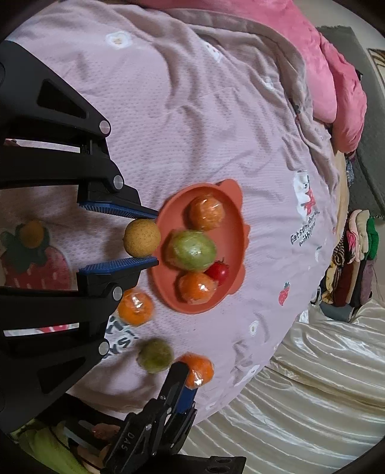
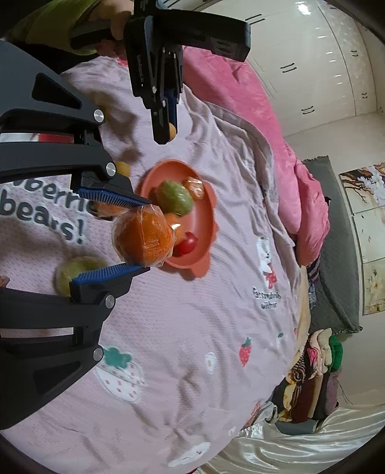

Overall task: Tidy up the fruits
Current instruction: 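Carry the brown fruit and wrapped orange over the orange plate with both tools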

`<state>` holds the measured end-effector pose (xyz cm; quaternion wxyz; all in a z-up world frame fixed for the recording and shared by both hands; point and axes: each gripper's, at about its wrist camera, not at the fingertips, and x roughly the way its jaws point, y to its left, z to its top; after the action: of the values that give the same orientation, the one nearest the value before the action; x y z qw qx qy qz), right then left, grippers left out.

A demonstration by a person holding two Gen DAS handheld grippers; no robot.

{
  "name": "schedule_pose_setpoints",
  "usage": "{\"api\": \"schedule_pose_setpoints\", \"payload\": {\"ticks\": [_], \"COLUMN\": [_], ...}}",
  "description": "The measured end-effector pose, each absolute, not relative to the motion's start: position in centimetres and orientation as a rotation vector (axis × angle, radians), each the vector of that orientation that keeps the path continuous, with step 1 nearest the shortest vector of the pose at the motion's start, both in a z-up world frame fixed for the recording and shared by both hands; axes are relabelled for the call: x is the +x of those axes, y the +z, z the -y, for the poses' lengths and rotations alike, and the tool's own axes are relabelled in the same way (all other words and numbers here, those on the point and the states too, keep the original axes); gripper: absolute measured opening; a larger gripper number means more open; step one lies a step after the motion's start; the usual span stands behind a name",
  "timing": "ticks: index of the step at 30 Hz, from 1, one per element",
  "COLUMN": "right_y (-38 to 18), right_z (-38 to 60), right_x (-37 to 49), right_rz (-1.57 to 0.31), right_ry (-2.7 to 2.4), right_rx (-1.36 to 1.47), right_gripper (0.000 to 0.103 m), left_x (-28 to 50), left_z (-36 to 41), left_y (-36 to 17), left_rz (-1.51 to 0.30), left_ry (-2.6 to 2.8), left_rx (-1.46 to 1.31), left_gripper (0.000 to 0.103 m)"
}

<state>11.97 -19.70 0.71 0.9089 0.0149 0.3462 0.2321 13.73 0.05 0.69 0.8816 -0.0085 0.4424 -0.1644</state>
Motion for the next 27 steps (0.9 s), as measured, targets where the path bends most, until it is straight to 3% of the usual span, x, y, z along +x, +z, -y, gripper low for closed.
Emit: {"api": "schedule_pose_setpoints", "payload": {"ticks": [27], "right_y": [0.9], "right_z": [15.5], "right_x": [19.6], "right_rz": [-0.761], "right_ry": [0.578], "right_rx": [-0.050], "right_gripper": [0.036], "left_x": [19.7], "left_z": [1.2], "left_y": [-1.2], "left_rz": [-0.966], "left_ry": [-0.353], "left_rx": [0.015], "left_gripper": [0.019]}}
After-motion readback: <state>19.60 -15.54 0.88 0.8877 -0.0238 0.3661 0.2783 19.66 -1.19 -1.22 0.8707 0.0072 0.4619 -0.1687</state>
